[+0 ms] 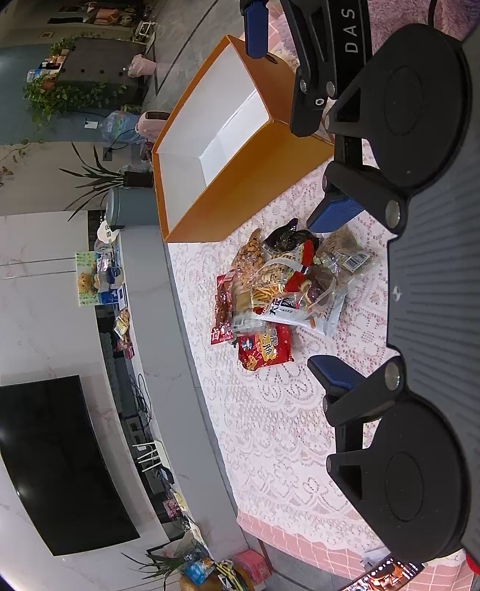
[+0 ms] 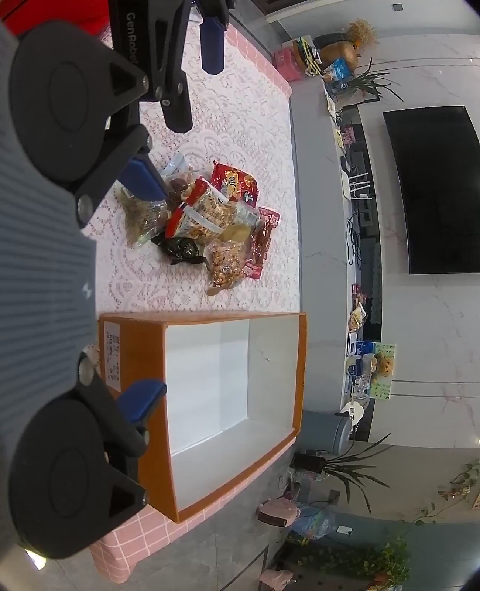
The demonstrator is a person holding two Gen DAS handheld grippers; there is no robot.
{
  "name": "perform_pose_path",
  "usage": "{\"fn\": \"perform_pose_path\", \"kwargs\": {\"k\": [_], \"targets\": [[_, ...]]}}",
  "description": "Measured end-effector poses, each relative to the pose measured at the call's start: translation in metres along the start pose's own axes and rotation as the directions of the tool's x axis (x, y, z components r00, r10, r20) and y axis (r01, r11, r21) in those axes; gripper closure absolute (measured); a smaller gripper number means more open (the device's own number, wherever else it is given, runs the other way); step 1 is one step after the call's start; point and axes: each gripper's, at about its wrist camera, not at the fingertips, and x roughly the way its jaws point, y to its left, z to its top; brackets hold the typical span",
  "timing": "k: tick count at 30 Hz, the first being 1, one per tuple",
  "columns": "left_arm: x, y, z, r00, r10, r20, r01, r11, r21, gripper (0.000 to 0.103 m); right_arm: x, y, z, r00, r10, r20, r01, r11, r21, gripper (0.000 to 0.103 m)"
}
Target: Organize snacks
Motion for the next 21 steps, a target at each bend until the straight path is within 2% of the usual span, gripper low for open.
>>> {"fn": "perform_pose_path", "kwargs": {"k": [21], "targets": [[-0.0007, -0.0006, -0.0009, 1.000, -0.006, -0.015, 0.006, 1.000, -0.019, 0.014, 0.0005, 0.0002, -0.0025, 1.000, 0.003, -0.026, -0.003, 1.000, 0.001, 0.003]]}}
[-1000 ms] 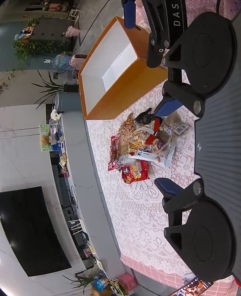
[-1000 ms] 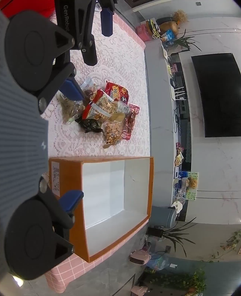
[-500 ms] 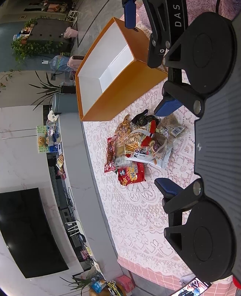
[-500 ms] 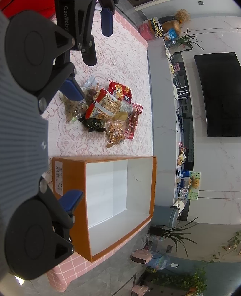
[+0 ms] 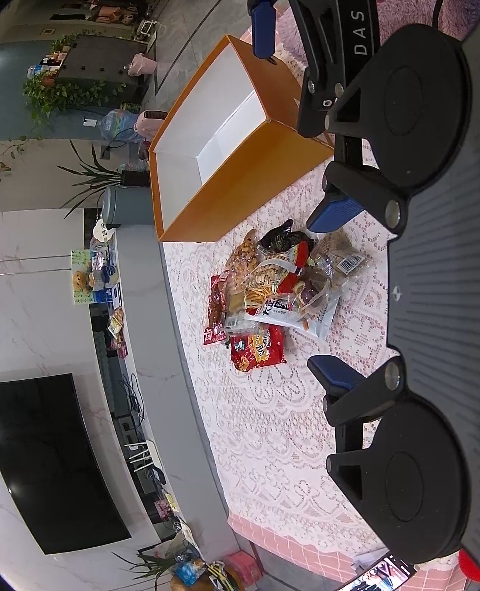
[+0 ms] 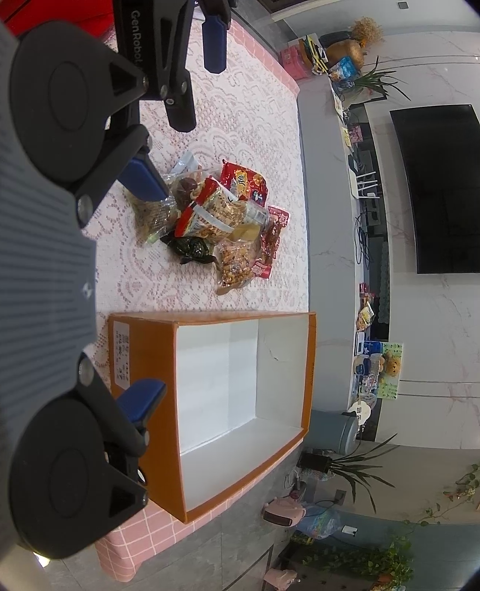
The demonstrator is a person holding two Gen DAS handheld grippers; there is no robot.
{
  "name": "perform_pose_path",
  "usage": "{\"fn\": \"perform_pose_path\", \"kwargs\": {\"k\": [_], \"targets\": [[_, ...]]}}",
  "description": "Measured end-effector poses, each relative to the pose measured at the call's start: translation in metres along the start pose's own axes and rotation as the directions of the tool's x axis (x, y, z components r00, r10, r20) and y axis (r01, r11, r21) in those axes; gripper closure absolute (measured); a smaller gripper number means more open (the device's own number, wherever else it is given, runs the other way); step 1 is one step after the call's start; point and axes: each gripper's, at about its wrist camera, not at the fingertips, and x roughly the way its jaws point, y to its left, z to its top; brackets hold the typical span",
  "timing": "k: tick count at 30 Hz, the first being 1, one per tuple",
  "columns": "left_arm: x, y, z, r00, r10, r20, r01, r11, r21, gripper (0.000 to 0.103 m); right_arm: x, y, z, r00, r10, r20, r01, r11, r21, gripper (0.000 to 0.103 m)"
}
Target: Organize snacks
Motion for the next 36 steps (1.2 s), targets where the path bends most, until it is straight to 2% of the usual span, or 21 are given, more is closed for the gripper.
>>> {"fn": "perform_pose_path", "kwargs": {"k": [36], "targets": [[0.001, 0.002, -0.002, 1.000, -0.002, -0.003, 0.002, 1.000, -0.006, 0.015, 0.001, 0.010, 0.000, 1.000, -0.016, -0.012, 0.016, 0.999, -0.044, 0.003]]}}
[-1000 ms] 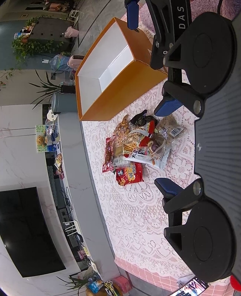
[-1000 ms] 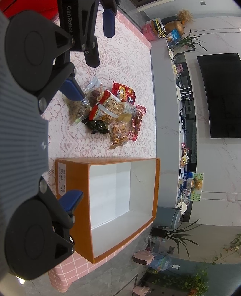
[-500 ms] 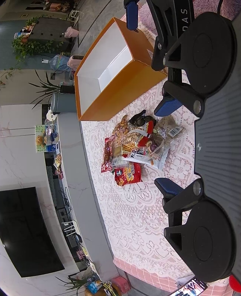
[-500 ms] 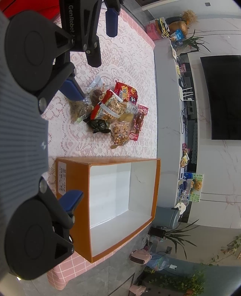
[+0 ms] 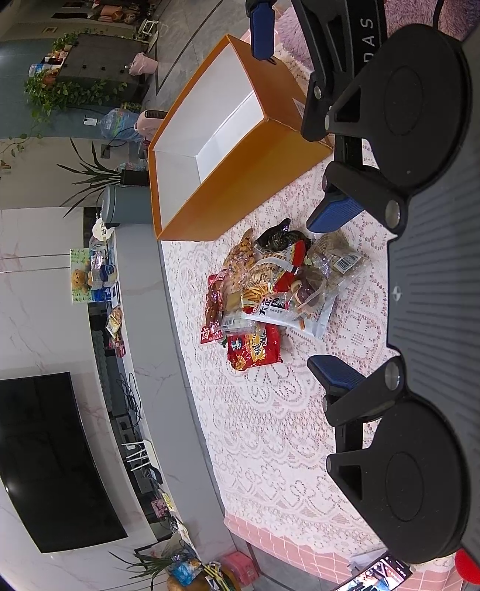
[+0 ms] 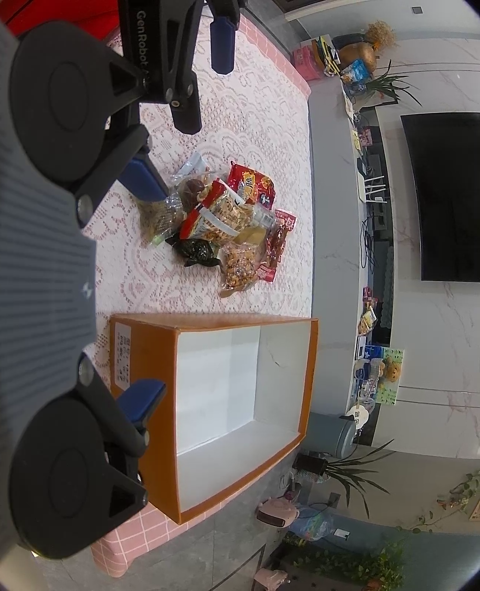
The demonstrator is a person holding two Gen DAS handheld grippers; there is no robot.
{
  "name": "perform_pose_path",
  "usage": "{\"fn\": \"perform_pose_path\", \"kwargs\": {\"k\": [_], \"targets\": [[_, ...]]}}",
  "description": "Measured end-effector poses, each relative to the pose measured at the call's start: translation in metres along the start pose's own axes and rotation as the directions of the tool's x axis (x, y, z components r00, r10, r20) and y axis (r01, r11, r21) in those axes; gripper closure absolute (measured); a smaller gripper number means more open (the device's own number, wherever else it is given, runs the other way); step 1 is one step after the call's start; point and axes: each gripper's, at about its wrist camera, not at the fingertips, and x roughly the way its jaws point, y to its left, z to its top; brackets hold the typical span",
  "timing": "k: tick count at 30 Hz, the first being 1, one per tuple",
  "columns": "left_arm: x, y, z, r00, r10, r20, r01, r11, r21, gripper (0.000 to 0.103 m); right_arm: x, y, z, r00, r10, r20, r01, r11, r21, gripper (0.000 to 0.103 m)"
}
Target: Organize snacks
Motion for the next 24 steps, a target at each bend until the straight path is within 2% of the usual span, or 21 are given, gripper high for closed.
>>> {"fn": "perform_pose_path", "kwargs": {"k": [12, 18, 21, 24], "targets": [[0.001, 0.001, -0.001, 1.000, -0.003, -0.001, 0.003, 1.000, -0.003, 0.015, 0.001, 0.002, 0.000, 1.000, 0.000, -0.006, 0.000, 1.000, -0.011, 0.003], [0.006, 0.011, -0.005, 0.999, -0.043, -0.033, 0.042, 0.998, -0.043, 0.025, 0.005, 0.004, -0.001, 1.000, 0.016, -0.011, -0.016, 1.000, -0.017, 0.003], [0.009, 0.016, -0.007, 0.997, -0.058, -0.046, 0.056, 0.997, -0.045, 0.039, 0.008, 0.005, -0.003, 0.999, 0.039, -0.013, -0.039, 0.999, -0.023, 0.003], [0.012, 0.021, -0.009, 0.995, -0.079, -0.054, 0.075, 0.995, -0.057, 0.042, 0.015, 0.007, -0.005, 0.998, 0.059, -0.023, -0.059, 0.998, -0.013, 0.004]]}}
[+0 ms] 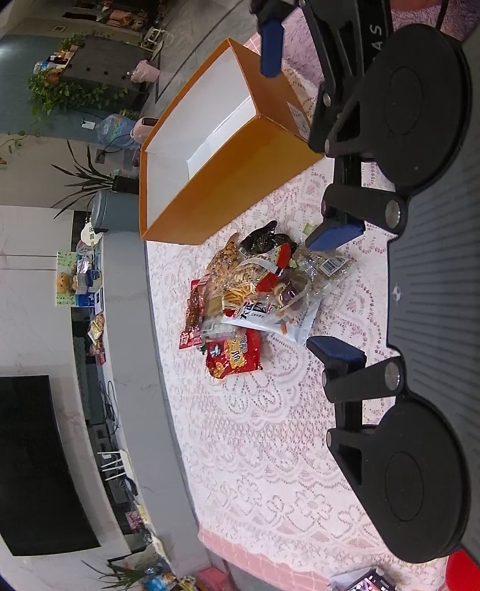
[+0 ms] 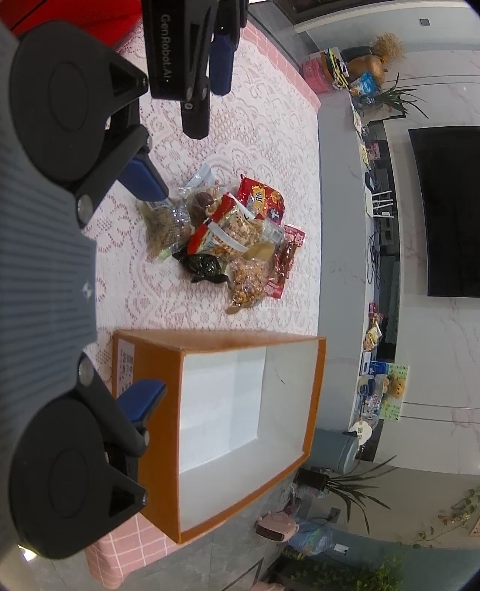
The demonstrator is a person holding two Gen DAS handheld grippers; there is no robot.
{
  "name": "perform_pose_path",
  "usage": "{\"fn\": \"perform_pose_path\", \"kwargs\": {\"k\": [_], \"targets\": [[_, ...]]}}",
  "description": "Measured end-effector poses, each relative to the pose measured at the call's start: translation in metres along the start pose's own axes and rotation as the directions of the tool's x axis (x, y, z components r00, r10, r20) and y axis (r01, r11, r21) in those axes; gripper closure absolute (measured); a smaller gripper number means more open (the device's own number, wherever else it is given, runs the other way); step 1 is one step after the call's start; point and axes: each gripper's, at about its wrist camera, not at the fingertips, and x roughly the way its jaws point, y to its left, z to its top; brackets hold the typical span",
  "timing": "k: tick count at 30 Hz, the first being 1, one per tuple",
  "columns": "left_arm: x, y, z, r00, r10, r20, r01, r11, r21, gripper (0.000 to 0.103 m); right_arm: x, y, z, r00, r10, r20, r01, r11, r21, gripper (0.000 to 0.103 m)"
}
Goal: Organize snacks
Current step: 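Grasp a clear nut bag with the left tool while the right tool grasps a clear bag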
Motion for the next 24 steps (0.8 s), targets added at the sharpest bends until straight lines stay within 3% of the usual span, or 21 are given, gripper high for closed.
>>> {"fn": "perform_pose_path", "kwargs": {"k": [1, 3, 5, 7, 9, 12, 20, 22, 24], "targets": [[0.002, 0.002, 0.001, 1.000, -0.008, -0.007, 0.008, 1.000, -0.003, 0.042, 0.003, 0.000, 0.000, 1.000, 0.014, -0.007, -0.014, 1.000, 0.004, 0.005], [0.005, 0.003, 0.000, 1.000, -0.006, -0.012, 0.006, 1.000, 0.002, 0.042, 0.011, 0.001, -0.001, 0.999, 0.033, -0.017, -0.033, 0.999, 0.017, 0.023], [0.008, 0.004, -0.001, 1.000, 0.014, 0.014, -0.014, 1.000, 0.015, 0.041, 0.018, 0.003, -0.001, 0.997, 0.065, -0.031, -0.064, 0.998, 0.023, 0.034], [0.013, 0.009, -0.002, 1.000, 0.013, 0.027, -0.013, 1.000, 0.000, 0.036, 0.025, 0.007, 0.000, 0.994, 0.097, -0.041, -0.096, 0.995, 0.026, 0.036], [0.017, 0.016, 0.000, 1.000, -0.007, 0.020, 0.008, 0.999, -0.045, 0.034, 0.031, 0.011, 0.001, 0.992, 0.121, -0.040, -0.121, 0.993, 0.013, 0.047], [0.028, 0.021, 0.003, 0.999, -0.020, -0.026, 0.019, 0.999, -0.048, 0.035, 0.041, 0.018, 0.004, 0.990, 0.132, -0.048, -0.133, 0.991, -0.017, 0.052], [0.059, 0.029, 0.004, 0.979, -0.155, -0.129, 0.144, 0.985, -0.094, 0.038, 0.079, 0.021, 0.012, 0.984, 0.135, -0.119, -0.139, 0.990, -0.023, 0.062], [0.068, 0.030, 0.003, 0.972, -0.193, -0.137, 0.178, 0.977, -0.119, 0.038, 0.085, 0.021, 0.014, 0.985, 0.120, -0.124, -0.126, 0.991, -0.041, 0.069], [0.077, 0.031, 0.002, 0.961, -0.239, -0.140, 0.218, 0.965, -0.146, 0.038, 0.092, 0.022, 0.014, 0.984, 0.119, -0.133, -0.130, 0.989, -0.077, 0.083]]}}
